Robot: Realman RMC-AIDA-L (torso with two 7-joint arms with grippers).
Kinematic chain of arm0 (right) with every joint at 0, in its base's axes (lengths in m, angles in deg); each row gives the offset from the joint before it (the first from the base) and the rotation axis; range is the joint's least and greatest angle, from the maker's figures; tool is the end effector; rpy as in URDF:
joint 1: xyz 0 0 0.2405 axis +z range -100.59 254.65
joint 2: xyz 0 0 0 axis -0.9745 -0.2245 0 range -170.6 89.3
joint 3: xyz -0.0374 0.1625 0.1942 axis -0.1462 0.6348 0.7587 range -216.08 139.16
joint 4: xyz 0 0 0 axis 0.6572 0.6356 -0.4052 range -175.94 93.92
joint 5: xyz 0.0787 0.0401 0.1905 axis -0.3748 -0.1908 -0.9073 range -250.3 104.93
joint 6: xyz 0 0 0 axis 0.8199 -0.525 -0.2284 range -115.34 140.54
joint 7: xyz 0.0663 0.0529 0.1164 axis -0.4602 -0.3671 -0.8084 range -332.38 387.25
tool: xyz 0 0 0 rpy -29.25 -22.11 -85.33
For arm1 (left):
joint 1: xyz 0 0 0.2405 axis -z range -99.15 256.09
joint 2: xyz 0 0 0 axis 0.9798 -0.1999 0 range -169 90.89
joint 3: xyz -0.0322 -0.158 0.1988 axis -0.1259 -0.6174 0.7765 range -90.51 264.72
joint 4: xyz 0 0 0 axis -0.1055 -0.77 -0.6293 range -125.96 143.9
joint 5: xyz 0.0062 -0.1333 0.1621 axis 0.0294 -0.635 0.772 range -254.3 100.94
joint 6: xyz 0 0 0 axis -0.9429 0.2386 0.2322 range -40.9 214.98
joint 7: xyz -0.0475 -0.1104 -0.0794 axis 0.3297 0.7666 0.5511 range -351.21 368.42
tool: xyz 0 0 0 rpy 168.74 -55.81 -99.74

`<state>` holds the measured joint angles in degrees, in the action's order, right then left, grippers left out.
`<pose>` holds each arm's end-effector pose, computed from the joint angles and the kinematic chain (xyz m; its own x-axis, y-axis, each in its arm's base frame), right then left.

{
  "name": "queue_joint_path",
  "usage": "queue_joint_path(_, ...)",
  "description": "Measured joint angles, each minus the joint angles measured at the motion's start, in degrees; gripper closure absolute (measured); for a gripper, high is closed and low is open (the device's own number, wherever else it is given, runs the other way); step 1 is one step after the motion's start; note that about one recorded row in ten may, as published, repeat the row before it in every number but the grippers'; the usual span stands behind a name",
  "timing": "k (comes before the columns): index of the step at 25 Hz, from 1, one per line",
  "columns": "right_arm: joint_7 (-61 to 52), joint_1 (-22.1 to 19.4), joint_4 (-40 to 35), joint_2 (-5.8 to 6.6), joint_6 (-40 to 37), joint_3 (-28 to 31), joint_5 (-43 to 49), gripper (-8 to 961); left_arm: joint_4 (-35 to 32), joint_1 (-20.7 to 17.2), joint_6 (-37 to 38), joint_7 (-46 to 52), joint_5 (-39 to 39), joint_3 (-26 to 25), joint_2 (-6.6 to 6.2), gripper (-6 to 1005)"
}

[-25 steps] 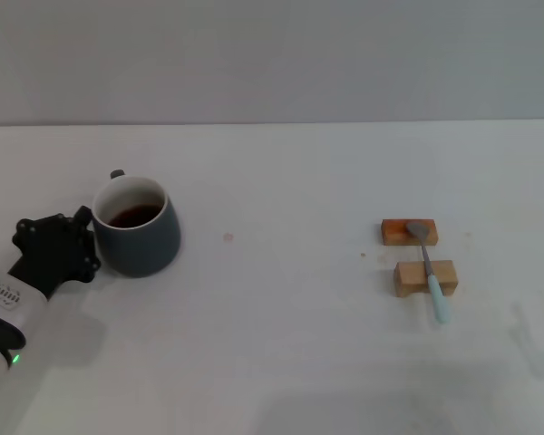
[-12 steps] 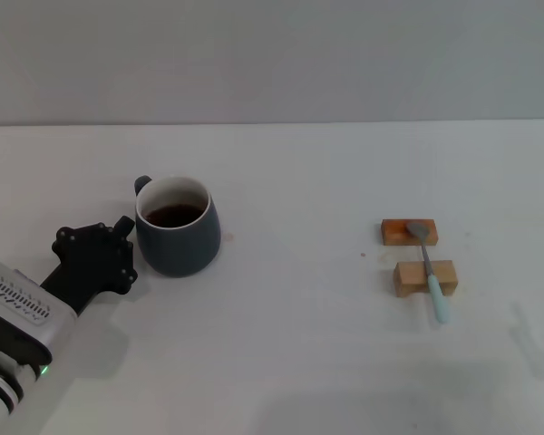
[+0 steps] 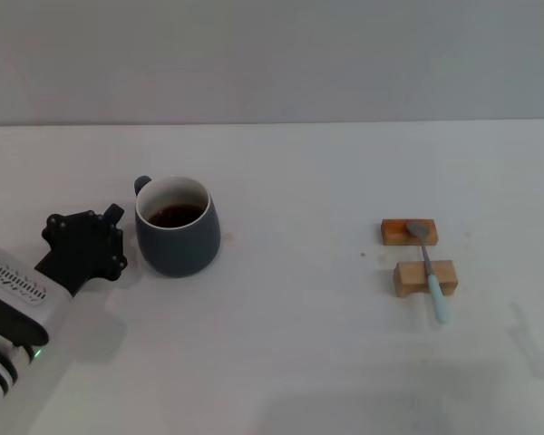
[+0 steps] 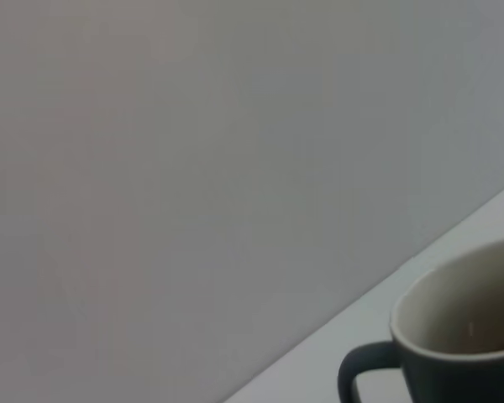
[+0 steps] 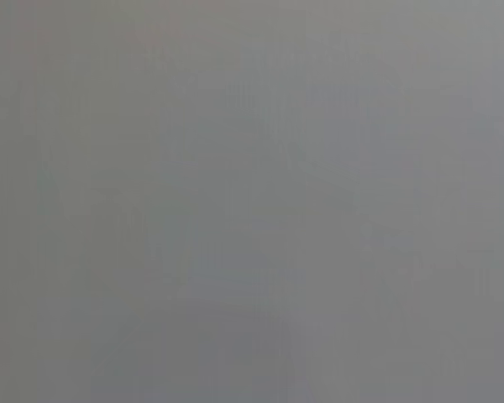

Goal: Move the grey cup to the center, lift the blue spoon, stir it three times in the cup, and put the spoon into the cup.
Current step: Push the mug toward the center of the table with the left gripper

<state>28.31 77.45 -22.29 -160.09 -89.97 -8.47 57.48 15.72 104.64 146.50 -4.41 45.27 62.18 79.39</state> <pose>0.3091 0.1669 -0.0154 0.6244 0.3746 -0.6855 -0.6692 -0.1962 -0.7167 -0.3382 0.3188 -0.0512 0.9673 -0.0062 0.2537 0.2339 -0.3661 -0.9007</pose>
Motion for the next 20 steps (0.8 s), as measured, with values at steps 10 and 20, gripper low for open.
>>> queue_joint_path(10, 0.0, 0.12, 0.0, 0.0, 0.0, -0.31, 0.0, 156, 2.49, 0.86, 0.05, 0.0, 0.3, 2.12, 0.19, 966)
queue_joint_path(20, 0.01, 0.11, 0.0, 0.0, 0.0, -0.56, -0.05, 156, 6.0, 0.58, 0.31, 0.0, 0.31, 5.6, 0.45, 963)
